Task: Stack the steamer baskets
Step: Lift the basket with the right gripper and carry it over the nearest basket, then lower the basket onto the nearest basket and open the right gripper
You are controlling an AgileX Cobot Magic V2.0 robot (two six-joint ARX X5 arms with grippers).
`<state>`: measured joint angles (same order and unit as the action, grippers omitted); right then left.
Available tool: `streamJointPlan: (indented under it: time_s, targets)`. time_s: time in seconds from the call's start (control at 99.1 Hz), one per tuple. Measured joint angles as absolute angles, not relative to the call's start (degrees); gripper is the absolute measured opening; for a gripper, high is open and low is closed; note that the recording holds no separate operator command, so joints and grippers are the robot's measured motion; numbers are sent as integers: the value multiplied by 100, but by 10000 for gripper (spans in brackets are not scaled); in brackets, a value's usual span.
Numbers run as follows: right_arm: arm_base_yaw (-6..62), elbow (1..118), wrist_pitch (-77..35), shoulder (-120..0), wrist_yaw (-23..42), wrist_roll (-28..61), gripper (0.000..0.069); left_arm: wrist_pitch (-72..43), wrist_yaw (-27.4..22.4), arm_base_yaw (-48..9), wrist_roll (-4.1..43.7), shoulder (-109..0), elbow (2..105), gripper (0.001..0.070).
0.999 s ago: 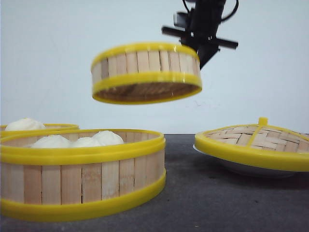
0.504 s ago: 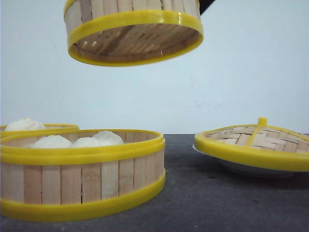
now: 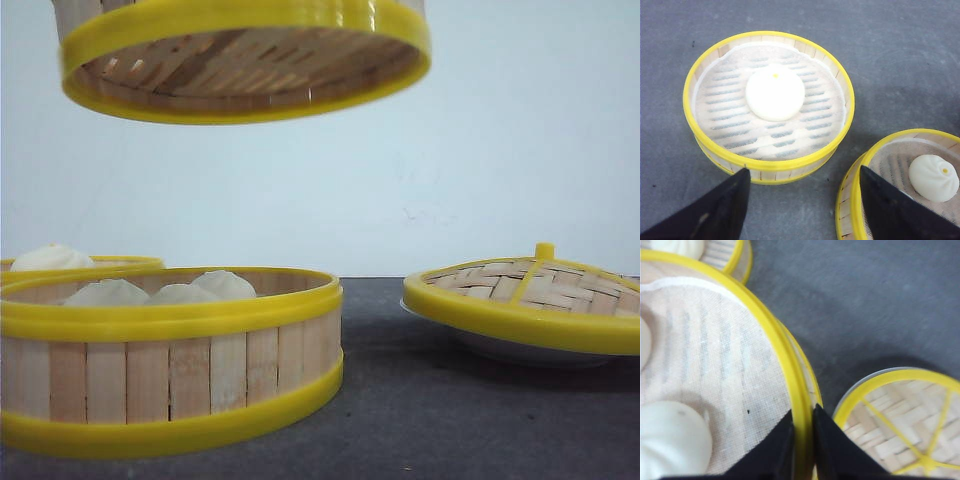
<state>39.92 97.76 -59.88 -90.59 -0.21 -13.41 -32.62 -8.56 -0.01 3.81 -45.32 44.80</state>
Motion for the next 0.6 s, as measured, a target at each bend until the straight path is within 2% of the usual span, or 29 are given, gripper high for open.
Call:
streamJointPlan:
  time_s: [0.131, 0.353, 0.595]
  targets:
    - [3981, 9085, -5415, -9000, -357, -1229, 29, -3262, -862, -3, 381, -4532, 4480, 419]
    - [4154, 8112, -4224, -9080, -397, -1068, 29, -3262, -878, -3, 381, -4532, 4480, 419]
    - [4174, 7859, -3391, -9229, -416, -1092, 29, -3262, -875, -1, 381, -4532, 4480, 419]
